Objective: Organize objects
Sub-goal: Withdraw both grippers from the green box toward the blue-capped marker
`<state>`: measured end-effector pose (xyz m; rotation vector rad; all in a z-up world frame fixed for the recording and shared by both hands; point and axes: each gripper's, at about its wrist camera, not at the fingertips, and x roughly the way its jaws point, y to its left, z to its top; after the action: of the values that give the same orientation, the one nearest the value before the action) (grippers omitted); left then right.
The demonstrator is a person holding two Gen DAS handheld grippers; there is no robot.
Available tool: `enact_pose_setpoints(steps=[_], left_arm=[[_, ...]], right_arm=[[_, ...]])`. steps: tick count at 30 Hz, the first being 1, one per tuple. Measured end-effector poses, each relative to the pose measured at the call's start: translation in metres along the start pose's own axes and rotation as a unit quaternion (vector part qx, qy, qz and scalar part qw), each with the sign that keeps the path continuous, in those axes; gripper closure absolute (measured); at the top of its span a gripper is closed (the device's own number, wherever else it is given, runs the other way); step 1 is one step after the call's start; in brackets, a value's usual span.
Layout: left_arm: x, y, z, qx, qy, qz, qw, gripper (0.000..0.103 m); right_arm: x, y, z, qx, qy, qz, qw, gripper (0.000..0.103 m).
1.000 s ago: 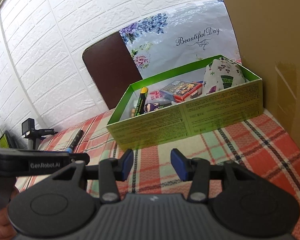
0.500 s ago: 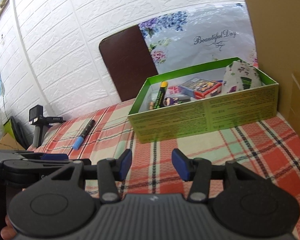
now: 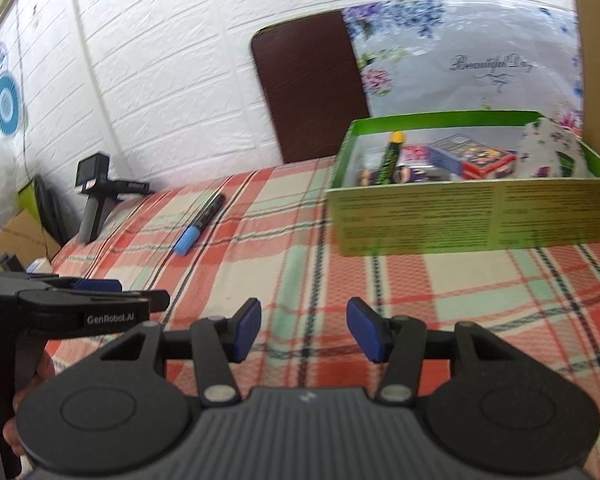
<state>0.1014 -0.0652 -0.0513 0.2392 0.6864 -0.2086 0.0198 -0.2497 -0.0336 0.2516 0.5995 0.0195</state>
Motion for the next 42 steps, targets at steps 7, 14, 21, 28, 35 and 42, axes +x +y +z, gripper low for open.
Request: enact_pose_setpoints(steps=[7, 14, 21, 28, 35, 42], left_arm=[[0.014, 0.035, -0.009, -0.034, 0.011, 0.025, 0.9991, 0.043], [0.026, 0.065, -0.016, -0.063, 0.016, 0.050, 0.9966, 0.043], [0.033, 0.088, -0.017, -0.082, 0.003, 0.071, 0.9941, 0.036], [0.043, 0.116, -0.034, -0.118, -0.049, 0.085, 0.9881, 0.015], [0.046, 0.118, -0.036, -0.132, -0.067, 0.073, 0.9863, 0.015], [0.047, 0.118, -0.036, -0.133, -0.068, 0.074, 0.9861, 0.013]], right_arm=[[0.020, 0.027, -0.005, -0.035, 0.029, 0.012, 0.999, 0.053], [0.038, 0.045, -0.009, -0.055, 0.054, 0.021, 0.997, 0.052], [0.056, 0.060, -0.006, -0.070, 0.069, 0.025, 0.995, 0.050], [0.086, 0.073, 0.016, -0.054, 0.076, 0.046, 0.995, 0.050], [0.139, 0.111, 0.049, -0.093, 0.058, 0.058, 0.992, 0.051], [0.203, 0.127, 0.059, -0.103, 0.070, 0.033, 0.992, 0.066]])
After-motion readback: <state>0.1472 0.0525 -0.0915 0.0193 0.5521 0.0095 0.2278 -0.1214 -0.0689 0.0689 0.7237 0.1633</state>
